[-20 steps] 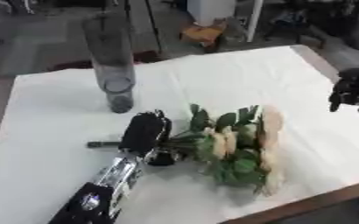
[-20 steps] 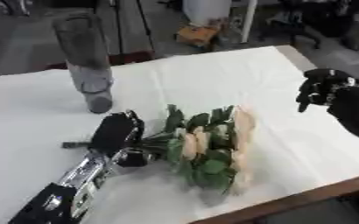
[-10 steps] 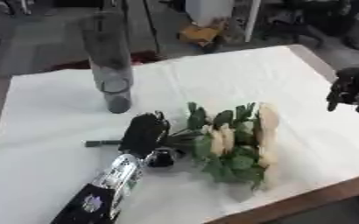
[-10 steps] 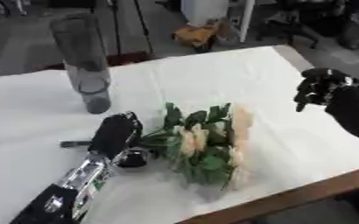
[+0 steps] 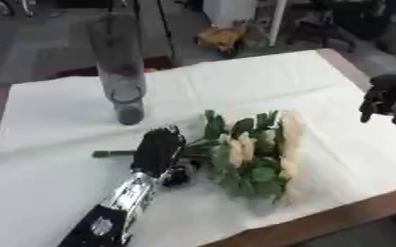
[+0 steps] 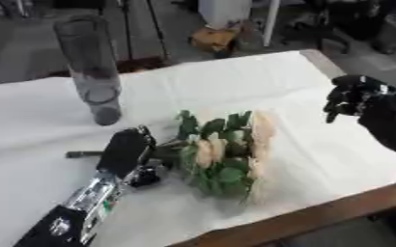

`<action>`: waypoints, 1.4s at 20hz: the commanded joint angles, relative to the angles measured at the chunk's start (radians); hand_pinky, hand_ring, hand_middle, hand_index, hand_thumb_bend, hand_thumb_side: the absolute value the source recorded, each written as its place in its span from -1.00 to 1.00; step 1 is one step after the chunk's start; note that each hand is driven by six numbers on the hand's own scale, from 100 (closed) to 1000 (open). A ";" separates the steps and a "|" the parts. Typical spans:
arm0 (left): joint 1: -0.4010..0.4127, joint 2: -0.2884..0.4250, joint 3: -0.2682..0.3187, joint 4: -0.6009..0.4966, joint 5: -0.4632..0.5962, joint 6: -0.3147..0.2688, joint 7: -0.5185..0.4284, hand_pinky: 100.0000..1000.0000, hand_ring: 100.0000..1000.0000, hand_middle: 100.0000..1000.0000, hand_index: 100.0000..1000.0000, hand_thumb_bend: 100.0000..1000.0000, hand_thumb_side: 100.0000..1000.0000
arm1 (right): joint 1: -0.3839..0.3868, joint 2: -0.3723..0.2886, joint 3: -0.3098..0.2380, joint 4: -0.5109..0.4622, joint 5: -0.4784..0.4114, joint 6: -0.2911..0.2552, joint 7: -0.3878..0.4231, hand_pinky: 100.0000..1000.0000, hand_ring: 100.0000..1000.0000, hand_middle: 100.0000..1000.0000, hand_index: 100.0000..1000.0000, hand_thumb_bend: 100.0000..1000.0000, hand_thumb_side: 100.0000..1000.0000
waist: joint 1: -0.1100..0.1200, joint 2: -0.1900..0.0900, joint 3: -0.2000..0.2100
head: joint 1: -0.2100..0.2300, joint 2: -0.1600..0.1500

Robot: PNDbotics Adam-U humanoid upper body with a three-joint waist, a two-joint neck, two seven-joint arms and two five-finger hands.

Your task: Arrange flowers into the vase.

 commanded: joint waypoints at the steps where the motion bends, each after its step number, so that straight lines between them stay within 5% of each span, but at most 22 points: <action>1: -0.013 0.001 0.008 -0.004 -0.007 0.000 0.006 -1.00 -1.00 -1.00 -1.00 0.39 -0.57 | -0.018 -0.022 -0.004 -0.014 0.008 -0.001 0.001 -0.10 0.11 0.11 0.56 0.62 0.32 | -0.006 0.003 -0.002 | -0.003 -0.011; 5: -0.013 0.001 0.008 -0.003 -0.008 0.000 0.006 -1.00 -1.00 -1.00 -1.00 0.39 -0.57 | -0.018 -0.022 -0.004 -0.014 0.008 -0.001 0.001 -0.10 0.11 0.11 0.56 0.62 0.32 | -0.006 0.003 -0.002 | -0.003 -0.011; 6: -0.015 0.001 0.008 -0.006 -0.009 0.001 0.010 -0.71 -1.00 -1.00 -0.85 0.49 -0.58 | -0.017 -0.022 -0.004 -0.014 0.008 -0.001 0.001 -0.10 0.11 0.11 0.56 0.62 0.32 | -0.006 0.002 -0.001 | -0.004 -0.012; 7: -0.016 0.002 0.008 -0.015 -0.008 0.005 0.013 -0.50 -0.79 -1.00 -0.65 -0.38 -0.92 | -0.017 -0.020 -0.004 -0.015 0.008 0.000 0.001 -0.10 0.11 0.11 0.56 0.63 0.32 | -0.007 0.000 0.000 | -0.005 -0.013; 8: -0.015 0.002 0.009 -0.022 -0.004 0.013 0.014 -0.50 -0.79 -1.00 -0.65 -0.38 -0.92 | -0.016 -0.019 -0.005 -0.017 0.007 0.002 0.001 -0.10 0.11 0.11 0.56 0.63 0.32 | -0.008 -0.003 0.000 | -0.006 -0.015; 9: -0.015 0.003 0.009 -0.027 0.003 0.021 0.018 -0.57 -0.83 -1.00 -0.66 -0.84 -1.00 | -0.015 -0.017 -0.006 -0.018 0.007 0.003 0.001 -0.10 0.11 0.11 0.56 0.62 0.32 | -0.008 -0.004 0.001 | -0.007 -0.016; 12: -0.014 0.005 0.006 -0.032 0.020 0.034 0.030 -0.57 -0.83 -1.00 -0.66 -0.84 -1.00 | -0.015 -0.016 -0.007 -0.021 0.007 0.007 0.001 -0.10 0.11 0.11 0.56 0.62 0.32 | -0.008 -0.005 0.001 | -0.007 -0.017; 13: -0.016 0.004 0.009 -0.037 0.025 0.036 0.035 -0.94 -1.00 -1.00 -0.88 -1.00 -0.81 | -0.014 -0.016 -0.007 -0.021 0.006 0.008 0.001 -0.10 0.11 0.11 0.56 0.63 0.32 | -0.009 -0.006 0.001 | -0.008 -0.017; 15: -0.014 0.004 0.015 -0.048 0.047 0.031 0.058 -1.00 -1.00 -1.00 -0.95 -1.00 -0.86 | -0.013 -0.015 -0.008 -0.023 0.006 0.010 0.001 -0.10 0.11 0.11 0.56 0.63 0.32 | -0.008 -0.006 0.001 | -0.009 -0.018; 28: -0.012 0.005 0.015 -0.012 0.081 0.008 0.122 -1.00 -1.00 -1.00 -1.00 -1.00 -0.84 | -0.013 -0.015 -0.008 -0.025 0.006 0.012 0.001 -0.10 0.11 0.11 0.56 0.62 0.32 | -0.009 -0.006 0.001 | -0.010 -0.018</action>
